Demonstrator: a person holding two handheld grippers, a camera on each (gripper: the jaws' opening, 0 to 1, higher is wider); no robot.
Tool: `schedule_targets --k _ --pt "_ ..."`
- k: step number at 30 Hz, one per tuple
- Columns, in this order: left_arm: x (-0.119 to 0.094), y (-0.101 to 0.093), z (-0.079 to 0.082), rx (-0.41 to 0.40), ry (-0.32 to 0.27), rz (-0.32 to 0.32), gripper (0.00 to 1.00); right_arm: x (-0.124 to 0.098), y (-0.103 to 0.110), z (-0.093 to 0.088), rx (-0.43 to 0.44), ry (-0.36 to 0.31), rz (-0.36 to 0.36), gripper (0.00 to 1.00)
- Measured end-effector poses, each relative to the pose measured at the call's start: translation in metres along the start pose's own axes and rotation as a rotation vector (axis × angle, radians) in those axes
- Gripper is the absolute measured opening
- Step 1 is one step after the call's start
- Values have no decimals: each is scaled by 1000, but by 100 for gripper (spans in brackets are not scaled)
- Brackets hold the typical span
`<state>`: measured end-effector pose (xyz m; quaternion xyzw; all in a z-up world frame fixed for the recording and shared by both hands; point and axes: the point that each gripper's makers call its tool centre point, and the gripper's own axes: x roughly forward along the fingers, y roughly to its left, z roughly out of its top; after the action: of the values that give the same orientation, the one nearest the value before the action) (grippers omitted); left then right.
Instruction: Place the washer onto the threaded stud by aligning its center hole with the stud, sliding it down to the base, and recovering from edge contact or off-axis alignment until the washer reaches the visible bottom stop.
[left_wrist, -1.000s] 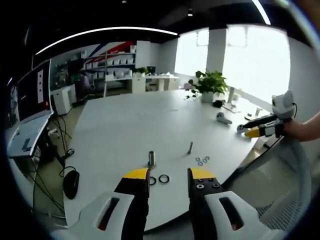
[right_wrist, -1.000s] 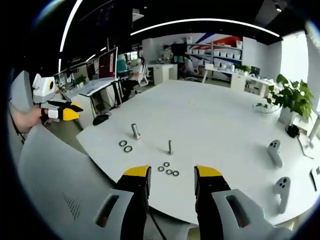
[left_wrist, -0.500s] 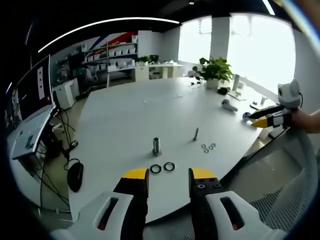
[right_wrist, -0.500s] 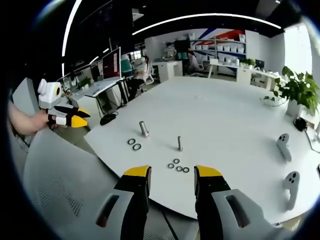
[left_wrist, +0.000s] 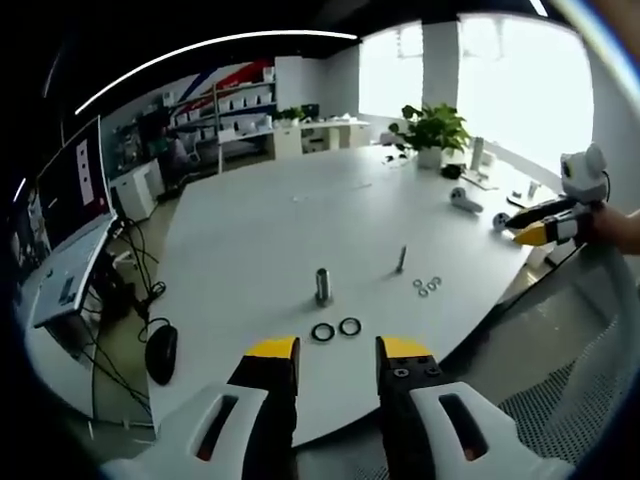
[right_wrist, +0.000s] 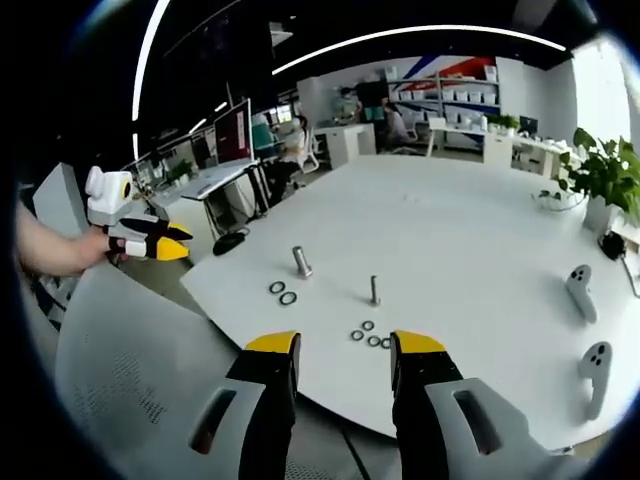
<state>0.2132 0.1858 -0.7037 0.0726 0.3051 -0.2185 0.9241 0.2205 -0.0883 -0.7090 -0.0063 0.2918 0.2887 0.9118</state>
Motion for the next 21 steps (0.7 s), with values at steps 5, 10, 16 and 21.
schedule_targets --k 5,10,16,21 --pt "2 2 -10 -2 52 16 29 1 7 -1 -10 13 35 38" --pt "4 2 -14 24 76 19 28 1 8 1 -5 -1 44 38" --pt "7 -2 -21 -9 116 -8 29 2 7 -3 -1 16 44 38" --pt "6 2 -23 -23 114 -5 28 1 8 -1 -3 10 38 37"
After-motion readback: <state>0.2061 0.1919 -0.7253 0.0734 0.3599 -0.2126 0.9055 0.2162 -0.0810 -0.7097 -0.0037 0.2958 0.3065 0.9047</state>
